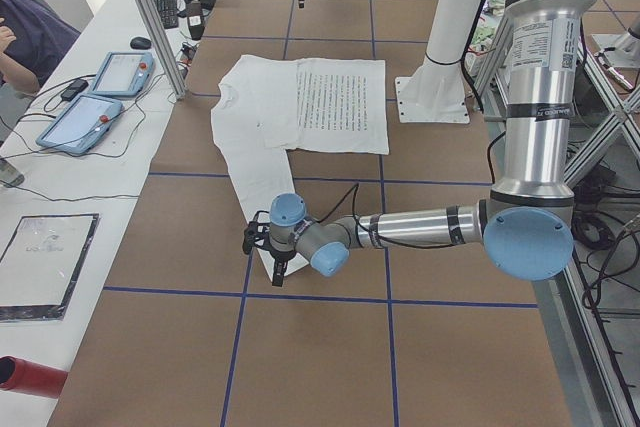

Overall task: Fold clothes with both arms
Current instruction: 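Move the left gripper toward the other sleeve cuff, then close the left gripper on the sleeve cuff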

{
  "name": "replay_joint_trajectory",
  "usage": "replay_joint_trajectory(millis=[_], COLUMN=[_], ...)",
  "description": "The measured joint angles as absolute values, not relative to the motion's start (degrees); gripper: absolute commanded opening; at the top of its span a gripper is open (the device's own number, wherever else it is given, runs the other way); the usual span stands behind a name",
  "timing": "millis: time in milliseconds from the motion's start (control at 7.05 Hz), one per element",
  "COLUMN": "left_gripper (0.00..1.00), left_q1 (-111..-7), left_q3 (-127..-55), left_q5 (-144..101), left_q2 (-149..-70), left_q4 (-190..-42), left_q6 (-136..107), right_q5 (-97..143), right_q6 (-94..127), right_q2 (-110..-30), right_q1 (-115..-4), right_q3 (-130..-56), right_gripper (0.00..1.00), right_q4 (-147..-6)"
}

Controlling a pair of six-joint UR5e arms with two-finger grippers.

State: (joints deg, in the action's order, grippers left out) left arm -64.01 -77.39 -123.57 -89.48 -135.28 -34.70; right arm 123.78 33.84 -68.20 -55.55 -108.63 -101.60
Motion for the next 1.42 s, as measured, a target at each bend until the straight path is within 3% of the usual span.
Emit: replay_joint_trajectory(millis=[1419], left_gripper=[0.99], left_q1=[-62.5], left_q3=[-76.5], left_q5=[-124.1], left_q2=[-89.5], left_q4=[-135.8], left_q6=[-34.6], right_q5=[123.5], right_q6=[33.8], right_q2=[-68.3], right_q1=[-55.6], right_q3=[-108.7], right_gripper=[1.00], right_q4=[-101.6])
